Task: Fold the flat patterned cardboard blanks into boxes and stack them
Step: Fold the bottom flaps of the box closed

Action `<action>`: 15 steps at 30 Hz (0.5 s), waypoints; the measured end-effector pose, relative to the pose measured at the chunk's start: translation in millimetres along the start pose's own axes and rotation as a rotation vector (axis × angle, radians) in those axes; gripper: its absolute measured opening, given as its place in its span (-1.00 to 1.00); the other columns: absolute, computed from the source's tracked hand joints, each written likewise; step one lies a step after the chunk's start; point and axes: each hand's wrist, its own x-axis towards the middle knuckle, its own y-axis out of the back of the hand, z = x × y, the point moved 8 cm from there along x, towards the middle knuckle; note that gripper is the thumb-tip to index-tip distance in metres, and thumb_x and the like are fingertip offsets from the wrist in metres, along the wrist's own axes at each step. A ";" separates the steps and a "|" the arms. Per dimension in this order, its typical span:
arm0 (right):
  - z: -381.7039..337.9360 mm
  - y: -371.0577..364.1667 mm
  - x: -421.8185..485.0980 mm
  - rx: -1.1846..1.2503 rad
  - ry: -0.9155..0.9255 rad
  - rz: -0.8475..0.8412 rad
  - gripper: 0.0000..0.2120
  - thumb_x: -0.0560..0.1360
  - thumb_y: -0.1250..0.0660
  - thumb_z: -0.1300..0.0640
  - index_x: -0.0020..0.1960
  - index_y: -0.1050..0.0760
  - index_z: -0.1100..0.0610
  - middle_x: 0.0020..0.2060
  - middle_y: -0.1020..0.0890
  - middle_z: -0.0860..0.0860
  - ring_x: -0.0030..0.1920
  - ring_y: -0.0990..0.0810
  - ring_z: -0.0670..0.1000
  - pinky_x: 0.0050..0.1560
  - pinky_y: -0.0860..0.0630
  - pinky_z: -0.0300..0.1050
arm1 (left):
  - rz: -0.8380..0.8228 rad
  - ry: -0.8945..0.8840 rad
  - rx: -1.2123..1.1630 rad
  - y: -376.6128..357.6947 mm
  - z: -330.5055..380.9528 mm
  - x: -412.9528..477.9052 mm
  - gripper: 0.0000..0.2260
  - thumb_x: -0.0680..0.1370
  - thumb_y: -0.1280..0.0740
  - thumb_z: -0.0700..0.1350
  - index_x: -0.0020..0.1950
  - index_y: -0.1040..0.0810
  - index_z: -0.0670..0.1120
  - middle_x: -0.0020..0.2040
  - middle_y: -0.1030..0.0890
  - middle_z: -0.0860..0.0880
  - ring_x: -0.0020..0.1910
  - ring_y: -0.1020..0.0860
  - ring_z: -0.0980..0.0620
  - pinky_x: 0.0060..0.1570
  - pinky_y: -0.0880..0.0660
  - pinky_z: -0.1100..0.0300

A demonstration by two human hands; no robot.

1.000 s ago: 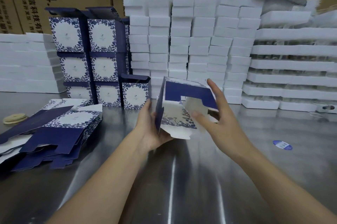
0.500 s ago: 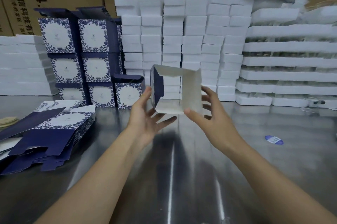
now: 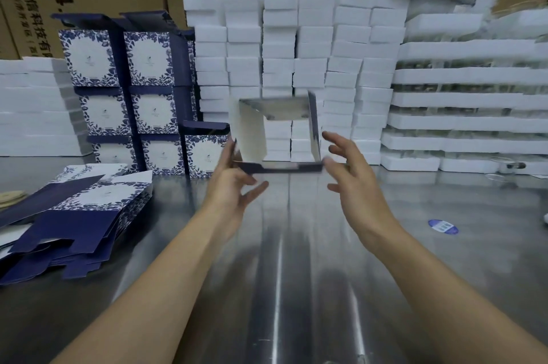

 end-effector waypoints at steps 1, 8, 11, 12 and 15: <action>4.7 -1.3 -0.7 -0.024 -0.012 -0.018 -0.59 0.70 -0.24 0.11 0.39 -0.48 -0.35 0.34 -0.51 -0.23 0.21 -0.58 -0.19 0.18 -0.49 -0.27 | -0.041 0.007 0.061 -4.0 -4.3 -1.8 -0.13 0.33 -0.08 -0.53 0.44 -0.55 0.18 0.33 -0.59 -0.10 0.10 -0.60 0.00 0.17 -0.66 -0.12; 21.2 -10.6 -0.4 -0.096 -0.057 -0.080 -0.36 0.64 -0.14 0.38 0.41 -0.48 -0.32 0.20 -0.58 -0.37 0.26 -0.60 -0.22 0.13 -0.49 -0.37 | -0.128 -0.048 0.261 -18.6 -6.9 -7.5 -0.17 0.35 -0.07 -0.51 0.41 -0.60 0.17 0.10 -0.68 0.08 -0.13 -0.63 0.14 -0.15 -0.64 0.17; 19.8 -9.9 0.1 -0.162 -0.015 -0.101 -0.21 0.65 -0.06 0.41 0.44 -0.35 -0.49 0.32 -0.49 -0.38 0.34 -0.54 -0.24 0.16 -0.51 -0.35 | -0.154 -0.241 0.461 -24.0 3.4 -11.7 -0.09 0.43 -0.29 -0.43 0.46 -0.36 0.50 0.41 -0.55 0.07 0.36 -0.56 0.05 0.23 -0.61 -0.05; 19.6 -9.5 0.2 -0.168 -0.009 -0.114 -0.18 0.65 -0.05 0.41 0.44 -0.30 -0.54 0.36 -0.47 -0.36 0.36 -0.53 -0.24 0.17 -0.53 -0.33 | -0.195 -0.336 0.564 -28.8 7.3 -15.6 -0.04 0.46 -0.36 -0.40 0.53 -0.19 0.54 0.48 -0.48 0.09 0.46 -0.48 0.09 0.25 -0.58 0.00; 23.1 -6.4 1.9 -0.167 -0.014 -0.118 -0.19 0.66 -0.08 0.37 0.46 -0.25 -0.57 0.42 -0.47 -0.24 0.39 -0.54 -0.18 0.20 -0.55 -0.21 | -0.327 -0.540 0.773 -42.0 11.4 -26.6 0.15 0.45 -0.57 -0.26 0.66 0.14 0.41 0.63 -0.27 0.21 0.60 -0.32 0.05 0.32 -0.56 -0.04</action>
